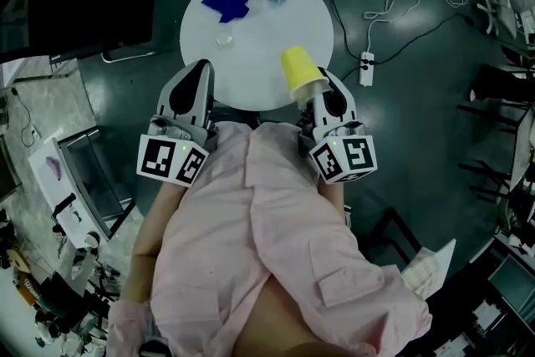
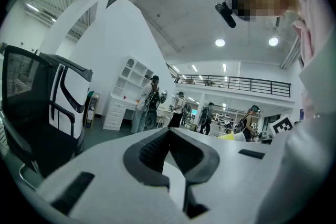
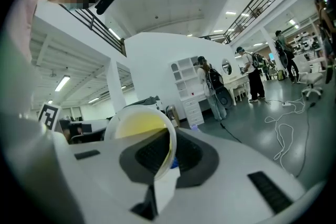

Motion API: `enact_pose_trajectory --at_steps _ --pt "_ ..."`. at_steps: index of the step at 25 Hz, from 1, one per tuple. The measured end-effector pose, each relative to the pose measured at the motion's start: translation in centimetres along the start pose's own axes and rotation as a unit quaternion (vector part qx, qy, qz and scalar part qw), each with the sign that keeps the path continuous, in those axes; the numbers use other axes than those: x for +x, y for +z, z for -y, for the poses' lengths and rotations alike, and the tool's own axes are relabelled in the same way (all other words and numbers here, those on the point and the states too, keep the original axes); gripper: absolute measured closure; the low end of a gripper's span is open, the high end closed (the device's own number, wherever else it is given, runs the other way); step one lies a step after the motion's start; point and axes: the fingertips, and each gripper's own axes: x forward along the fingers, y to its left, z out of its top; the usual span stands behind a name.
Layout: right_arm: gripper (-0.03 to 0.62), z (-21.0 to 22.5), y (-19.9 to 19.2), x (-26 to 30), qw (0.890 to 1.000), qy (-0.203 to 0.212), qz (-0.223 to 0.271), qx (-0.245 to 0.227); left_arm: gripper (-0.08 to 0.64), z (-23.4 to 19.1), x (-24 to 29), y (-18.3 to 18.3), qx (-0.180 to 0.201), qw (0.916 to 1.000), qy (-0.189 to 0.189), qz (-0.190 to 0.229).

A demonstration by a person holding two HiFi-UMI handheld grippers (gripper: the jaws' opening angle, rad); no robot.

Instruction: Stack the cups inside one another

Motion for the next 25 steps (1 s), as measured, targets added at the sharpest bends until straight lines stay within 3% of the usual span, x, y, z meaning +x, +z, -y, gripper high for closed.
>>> enact_pose_trajectory --at_steps 7,25 --pt "0.554 -1.8 0.1 0.2 0.999 0.040 0.009 -0.006 0.551 -0.1 -0.2 0.1 -0.002 1.0000 -0.001 0.002" --pt "0.554 -1.9 0.4 0.5 0.999 0.041 0.018 0.007 0.551 -0.7 0.0 0.3 -0.001 1.0000 -0.001 0.000"
